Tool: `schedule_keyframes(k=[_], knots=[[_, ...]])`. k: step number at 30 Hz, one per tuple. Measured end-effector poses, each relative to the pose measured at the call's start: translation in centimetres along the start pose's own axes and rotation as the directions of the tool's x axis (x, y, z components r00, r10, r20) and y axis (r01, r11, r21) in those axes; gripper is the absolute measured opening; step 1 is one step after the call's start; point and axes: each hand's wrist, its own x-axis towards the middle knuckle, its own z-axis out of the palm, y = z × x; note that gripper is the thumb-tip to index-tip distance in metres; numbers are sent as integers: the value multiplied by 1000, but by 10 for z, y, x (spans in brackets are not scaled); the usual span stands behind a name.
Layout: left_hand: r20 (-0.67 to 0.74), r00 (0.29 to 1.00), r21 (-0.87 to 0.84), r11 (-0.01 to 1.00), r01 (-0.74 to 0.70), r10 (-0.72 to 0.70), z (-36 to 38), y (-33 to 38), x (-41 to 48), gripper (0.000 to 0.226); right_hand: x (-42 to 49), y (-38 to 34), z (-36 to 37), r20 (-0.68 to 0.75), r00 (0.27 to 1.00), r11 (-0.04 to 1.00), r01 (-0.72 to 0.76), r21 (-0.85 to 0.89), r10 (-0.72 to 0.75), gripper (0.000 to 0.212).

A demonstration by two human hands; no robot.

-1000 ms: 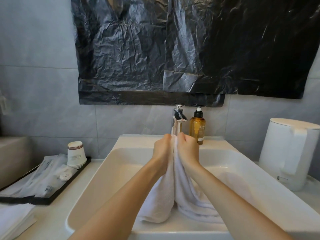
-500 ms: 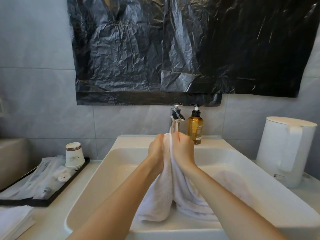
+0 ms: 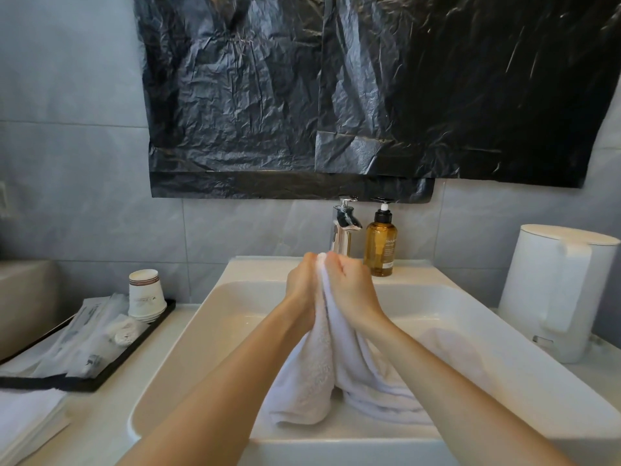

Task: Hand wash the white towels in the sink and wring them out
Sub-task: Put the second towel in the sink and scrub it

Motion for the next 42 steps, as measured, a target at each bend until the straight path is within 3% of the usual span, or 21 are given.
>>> schedule_keyframes(k=[2,6,7,11,15,16,19,21,24,28,32,36,40,42], knots=[[71,997,25,1000,4,-6,4,-2,-5,27,9,1,-4,-110,988,994,-106,27,108,45],[29,997,95,993,-69,67,2,2,-4,35,-14,-1,1,-15,993,993,120,-12,-120,49],[20,996,110,991,-83,81,0,2,-3,36,-15,-3,0,9,993,993,119,-6,-118,50],[161,987,123,991,-42,22,5,0,-10,29,10,2,-10,-156,966,974,-187,124,206,46],[91,992,166,981,-99,85,0,2,-3,33,-10,1,1,-15,1000,997,-24,79,25,45],[102,992,170,981,-94,77,-1,2,-2,33,-8,1,1,-6,999,995,-34,95,35,45],[203,979,183,982,-53,15,2,-1,-9,29,14,5,-11,-140,948,942,-252,221,287,42],[207,978,197,978,-72,30,6,-1,-10,30,10,7,-12,-135,953,946,-239,217,272,43],[128,988,166,981,-102,81,0,0,-1,32,-3,3,-4,-4,990,976,-135,171,138,46],[222,975,217,973,-80,31,2,-5,-4,25,16,8,-12,-131,934,919,-289,269,332,41],[146,985,199,972,-126,97,-2,-4,5,31,1,7,-4,49,982,967,-189,169,183,44],[194,981,242,967,-80,33,0,-5,-2,27,14,10,-8,-71,945,917,-290,273,320,41],[32,992,255,959,-124,119,-7,-1,7,27,8,7,-13,209,912,874,-401,273,353,24],[-1,983,291,941,-174,183,-14,-2,13,36,13,5,-20,172,896,814,-443,375,409,22]])
